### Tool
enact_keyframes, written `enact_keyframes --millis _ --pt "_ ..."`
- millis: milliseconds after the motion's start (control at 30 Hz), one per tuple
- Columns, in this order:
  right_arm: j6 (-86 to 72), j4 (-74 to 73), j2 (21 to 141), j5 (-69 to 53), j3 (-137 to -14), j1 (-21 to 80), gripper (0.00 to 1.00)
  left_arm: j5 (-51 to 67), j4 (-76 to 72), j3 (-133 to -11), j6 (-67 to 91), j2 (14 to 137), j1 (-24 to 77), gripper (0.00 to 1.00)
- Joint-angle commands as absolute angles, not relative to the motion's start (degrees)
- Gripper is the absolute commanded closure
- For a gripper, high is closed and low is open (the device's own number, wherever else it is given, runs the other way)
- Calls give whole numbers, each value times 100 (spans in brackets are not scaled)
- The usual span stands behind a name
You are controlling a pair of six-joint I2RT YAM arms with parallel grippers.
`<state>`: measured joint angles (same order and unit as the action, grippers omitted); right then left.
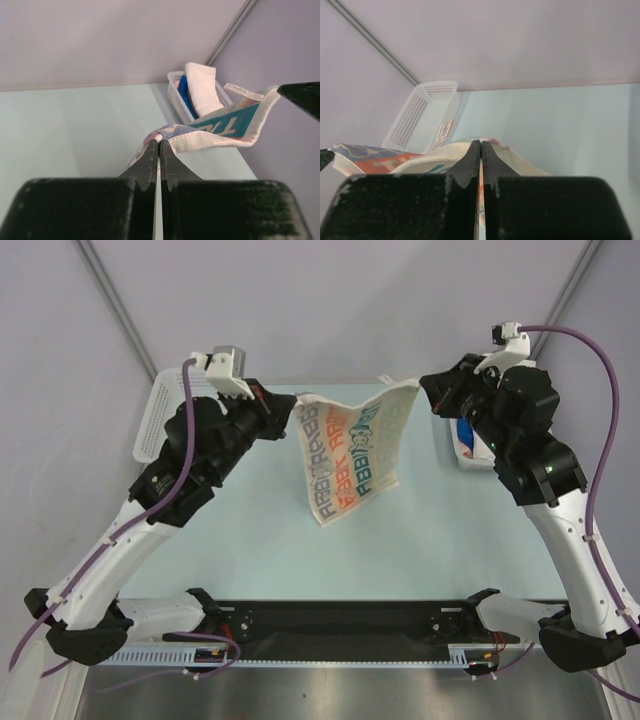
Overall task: Fold and stack the towels
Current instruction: Move the towel to the center of the board
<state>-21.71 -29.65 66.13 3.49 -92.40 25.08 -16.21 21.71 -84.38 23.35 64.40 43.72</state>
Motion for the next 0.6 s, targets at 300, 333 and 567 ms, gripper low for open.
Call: enact_keyframes --millis 300,333,567 --pt "-1986 -2522 6206 62 -9984 2610 100 -1178 1802 -9202 1951 6074 4351 100" --pt "-2021 -2522 6162 53 -9958 2619 100 -1056 1776 -9167 1995 6004 4351 100" --pt "-2162 -2531 5503 -272 -9598 2698 100 -686 1696 -8675 2135 5318 4368 100"
